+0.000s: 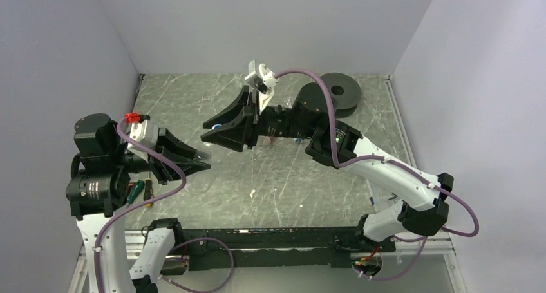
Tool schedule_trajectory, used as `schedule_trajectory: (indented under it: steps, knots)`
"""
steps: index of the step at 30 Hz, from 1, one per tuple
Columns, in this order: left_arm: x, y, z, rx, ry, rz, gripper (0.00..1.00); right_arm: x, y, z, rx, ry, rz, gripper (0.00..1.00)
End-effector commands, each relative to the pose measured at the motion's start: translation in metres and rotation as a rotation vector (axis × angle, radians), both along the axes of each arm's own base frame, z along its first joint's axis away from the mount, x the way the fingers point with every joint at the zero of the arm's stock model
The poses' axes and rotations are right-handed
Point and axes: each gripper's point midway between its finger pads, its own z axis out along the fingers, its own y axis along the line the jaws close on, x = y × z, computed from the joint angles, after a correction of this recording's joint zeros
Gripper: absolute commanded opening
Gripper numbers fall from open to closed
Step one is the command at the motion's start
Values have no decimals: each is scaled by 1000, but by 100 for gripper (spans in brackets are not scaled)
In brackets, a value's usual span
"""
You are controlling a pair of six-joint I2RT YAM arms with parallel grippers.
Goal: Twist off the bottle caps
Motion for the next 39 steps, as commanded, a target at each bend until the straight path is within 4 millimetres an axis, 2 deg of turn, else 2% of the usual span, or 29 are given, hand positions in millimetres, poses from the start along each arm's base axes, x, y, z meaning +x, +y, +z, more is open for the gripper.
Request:
schedule_trajectory:
  steps: [1,2,3,4,6,8,12,16,20,27,30,35,39]
  knots:
    - [-7,-1,5,-30,2,-71,0,-21,-12,11,34,-22,86,34]
    - [-4,-1,3,-22,-3,-54,0,-9,-12,12,36,2,16,54]
    - [0,0,0,-11,-12,-28,0,6,-14,15,43,31,-76,70]
    - [6,1,-4,4,-23,5,0,30,-16,12,31,85,-209,81]
    - [23,6,-13,42,-48,96,0,59,-23,9,13,160,-385,94]
    - [38,12,-21,72,-83,183,0,77,-29,6,-1,221,-519,99]
    - [66,27,-38,136,-151,346,0,89,-27,-7,-66,293,-663,99]
    - [80,36,-46,167,-194,428,0,96,-12,-29,-160,313,-731,90]
    - [83,39,-47,173,-210,452,0,99,2,-39,-195,319,-737,83]
    - [81,38,-48,174,-213,446,0,107,10,-37,-173,339,-766,69]
    - [79,37,-48,173,-213,442,0,108,12,-33,-151,348,-762,55]
    - [78,37,-51,176,-199,432,0,103,15,-29,-119,354,-728,24]
    - [75,34,-53,171,-178,408,0,97,14,-24,-98,327,-687,8]
